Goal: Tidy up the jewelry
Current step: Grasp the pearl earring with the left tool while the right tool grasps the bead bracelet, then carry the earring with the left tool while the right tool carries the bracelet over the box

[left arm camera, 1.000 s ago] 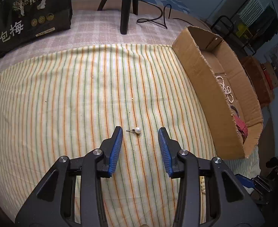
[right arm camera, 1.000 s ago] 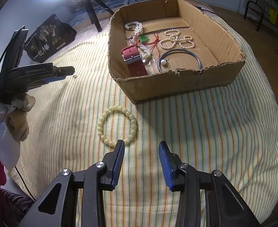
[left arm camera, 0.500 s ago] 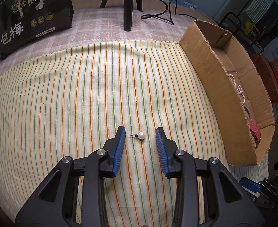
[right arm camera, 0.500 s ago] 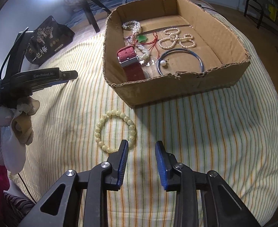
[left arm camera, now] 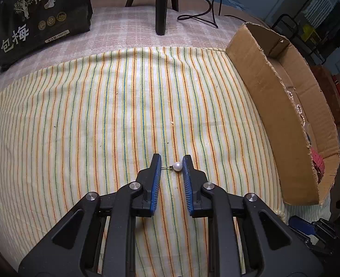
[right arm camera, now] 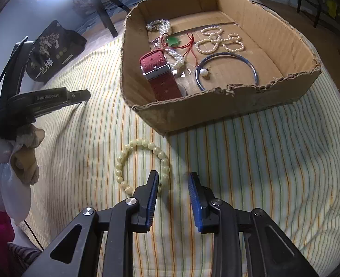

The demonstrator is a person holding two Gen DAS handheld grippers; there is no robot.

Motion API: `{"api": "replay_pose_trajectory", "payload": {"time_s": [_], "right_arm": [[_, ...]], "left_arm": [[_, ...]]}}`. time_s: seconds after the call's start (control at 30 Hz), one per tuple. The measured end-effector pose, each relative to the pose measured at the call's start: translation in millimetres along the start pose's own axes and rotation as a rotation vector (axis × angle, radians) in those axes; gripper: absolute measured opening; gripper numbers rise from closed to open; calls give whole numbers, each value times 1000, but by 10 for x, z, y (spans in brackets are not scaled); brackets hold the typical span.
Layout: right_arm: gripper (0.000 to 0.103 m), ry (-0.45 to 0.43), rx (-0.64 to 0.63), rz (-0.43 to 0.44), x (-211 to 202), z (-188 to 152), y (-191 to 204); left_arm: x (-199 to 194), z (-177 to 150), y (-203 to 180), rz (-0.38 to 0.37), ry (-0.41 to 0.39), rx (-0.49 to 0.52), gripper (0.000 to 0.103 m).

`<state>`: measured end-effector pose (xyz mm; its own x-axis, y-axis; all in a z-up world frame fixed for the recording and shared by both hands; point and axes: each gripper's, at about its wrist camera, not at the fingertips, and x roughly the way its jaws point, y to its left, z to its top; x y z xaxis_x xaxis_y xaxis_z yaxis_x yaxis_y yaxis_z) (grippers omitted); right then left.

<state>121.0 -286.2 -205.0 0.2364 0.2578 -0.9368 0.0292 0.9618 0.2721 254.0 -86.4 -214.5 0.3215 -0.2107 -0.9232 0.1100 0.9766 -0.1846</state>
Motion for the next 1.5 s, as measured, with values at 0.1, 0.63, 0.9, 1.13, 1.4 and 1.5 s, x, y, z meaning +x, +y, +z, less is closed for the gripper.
{"api": "replay_pose_trajectory", "payload": {"time_s": [0.1,0.63,0.9,1.13,1.4,1.5], "right_arm": [[25,4,10,4,29,21,-15],[8,18,9,15,80,19,8],[5,-16,-10,50,-48,15,73],[5,-86,-36,90,-336,2,173],[4,-160,-83,100,-640,-17,291],[4,-193,-93,111,-786,0,312]], "left_arm": [[6,5,-10,2,-2,4,18],[-6,-4,-45,12,-8,22,17],[-88,-18,-33,15,-22,23,17],[-272,-14,4,-6,-53,7,17],[-467,0,2,-40,-88,-11,17],[-534,3,-7,-51,-99,-15,17]]}}
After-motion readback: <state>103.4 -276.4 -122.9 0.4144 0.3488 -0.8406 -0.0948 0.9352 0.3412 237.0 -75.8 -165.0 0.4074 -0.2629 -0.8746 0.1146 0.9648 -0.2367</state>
